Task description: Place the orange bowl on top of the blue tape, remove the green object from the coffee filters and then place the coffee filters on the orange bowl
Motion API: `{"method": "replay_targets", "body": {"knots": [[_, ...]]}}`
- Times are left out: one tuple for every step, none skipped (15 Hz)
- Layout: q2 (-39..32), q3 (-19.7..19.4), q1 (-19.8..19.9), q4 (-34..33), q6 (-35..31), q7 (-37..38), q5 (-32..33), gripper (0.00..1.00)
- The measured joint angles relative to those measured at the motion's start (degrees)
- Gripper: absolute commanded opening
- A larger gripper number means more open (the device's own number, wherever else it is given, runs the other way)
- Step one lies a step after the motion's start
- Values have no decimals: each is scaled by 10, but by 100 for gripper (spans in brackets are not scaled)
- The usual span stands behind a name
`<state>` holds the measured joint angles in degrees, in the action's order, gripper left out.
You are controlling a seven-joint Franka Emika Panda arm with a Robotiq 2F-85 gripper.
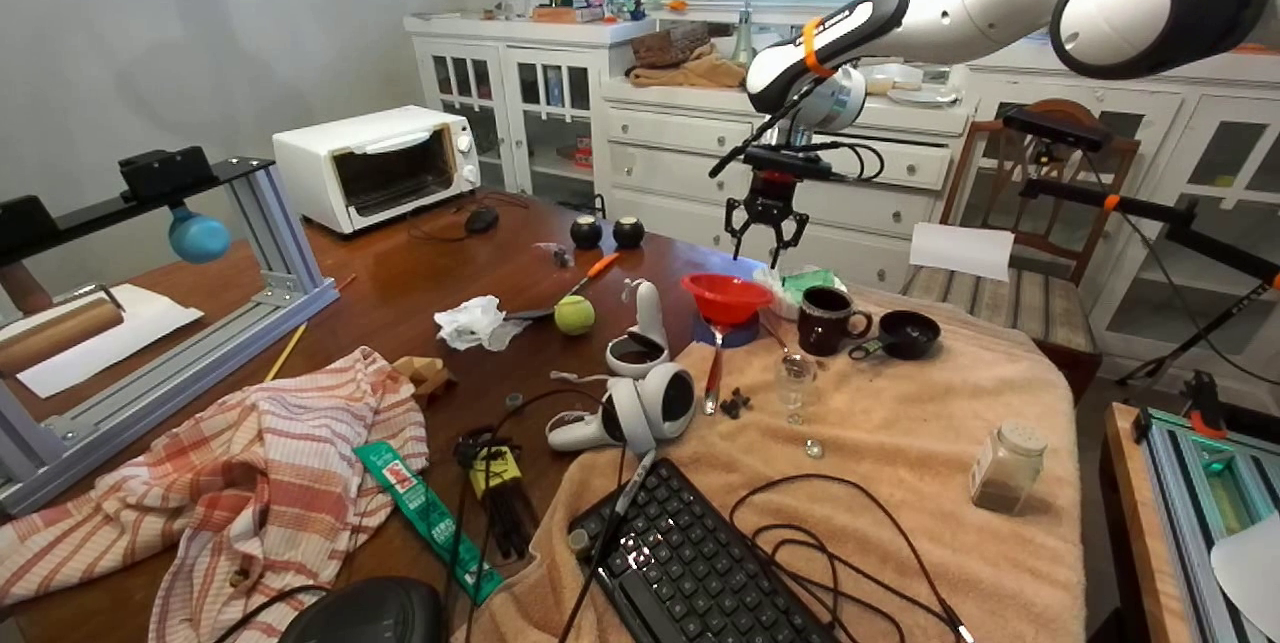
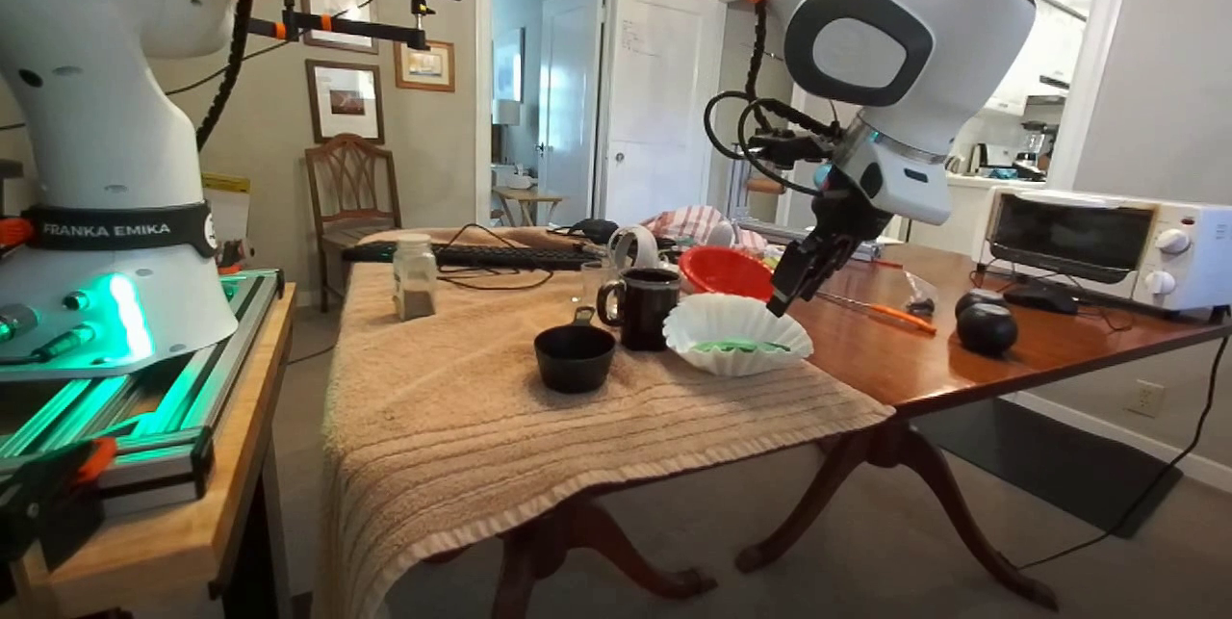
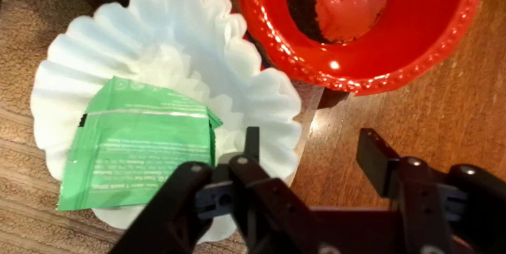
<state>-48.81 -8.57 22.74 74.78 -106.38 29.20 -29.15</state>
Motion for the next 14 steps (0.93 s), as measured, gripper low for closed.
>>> {"method": "replay_targets", "body": {"knots": [[-3,0,1,-4,0,2,-2,74],[-3,-1,3,-5,0,3,-6,76],[-1,-1,6,-5,0,3,-8,70],[4,-2,9,-1,-1,2,-10,74],[13,-3,12,8,-3,-1,-10,74],[24,-4,14,21,-3,-7,-10,73],[37,-6,15,40,-3,-13,-10,74],[49,-8,16,60,-3,-19,-10,73],[61,-10,15,82,-3,-25,-10,74],[72,-11,15,103,-3,-31,-10,73],[80,-11,15,123,-3,-37,-10,77],[87,-12,15,142,-3,-40,-10,77],[91,-13,15,157,-4,-46,-10,79],[95,-14,15,171,-7,-53,-10,77]]}}
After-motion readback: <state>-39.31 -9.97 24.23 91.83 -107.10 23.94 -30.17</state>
